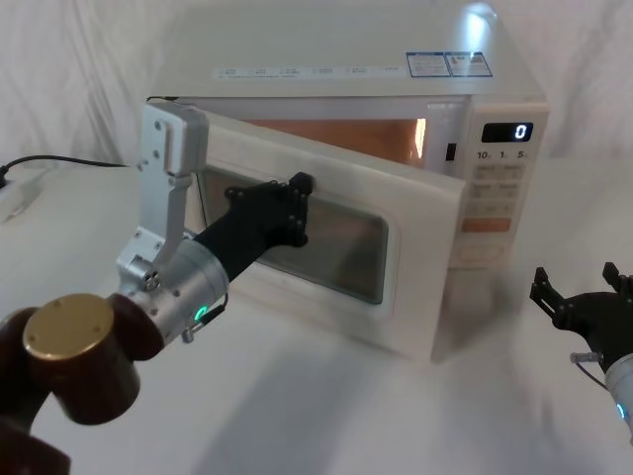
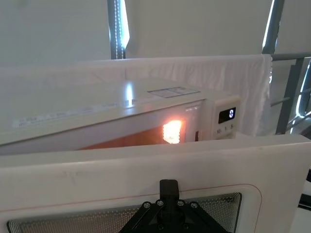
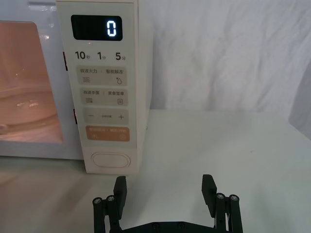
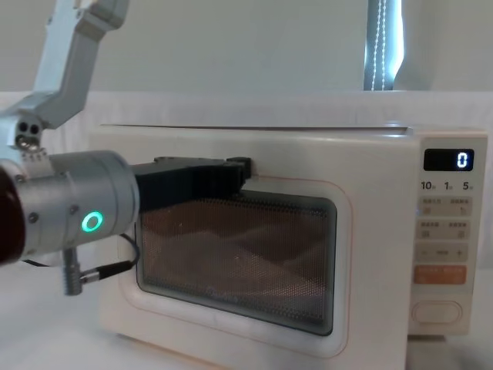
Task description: Press the button to open the microwave door with one hand; close the microwave door with the other hand.
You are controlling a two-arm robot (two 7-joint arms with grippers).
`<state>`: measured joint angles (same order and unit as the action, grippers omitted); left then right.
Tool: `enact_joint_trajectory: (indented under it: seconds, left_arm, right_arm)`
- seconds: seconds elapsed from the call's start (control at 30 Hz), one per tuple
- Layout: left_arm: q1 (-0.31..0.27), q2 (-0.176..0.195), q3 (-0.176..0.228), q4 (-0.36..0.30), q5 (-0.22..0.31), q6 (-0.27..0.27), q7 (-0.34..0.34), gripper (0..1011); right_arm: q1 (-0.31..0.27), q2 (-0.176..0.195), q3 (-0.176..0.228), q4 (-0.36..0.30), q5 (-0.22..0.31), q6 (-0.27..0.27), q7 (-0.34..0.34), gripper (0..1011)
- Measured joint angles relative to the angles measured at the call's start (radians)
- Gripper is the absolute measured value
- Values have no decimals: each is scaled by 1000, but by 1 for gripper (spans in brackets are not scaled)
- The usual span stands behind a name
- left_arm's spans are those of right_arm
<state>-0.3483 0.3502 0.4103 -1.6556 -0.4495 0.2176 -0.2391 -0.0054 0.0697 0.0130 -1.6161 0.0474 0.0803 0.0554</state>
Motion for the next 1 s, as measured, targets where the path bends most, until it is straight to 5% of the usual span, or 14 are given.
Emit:
enact_joint_trajectory:
  seconds: [1.0]
  left_arm:
    - [-122,-143,-30,181,120,10,28,0]
  right_arm:
    - [0,0,0,0,0,0,0,1002]
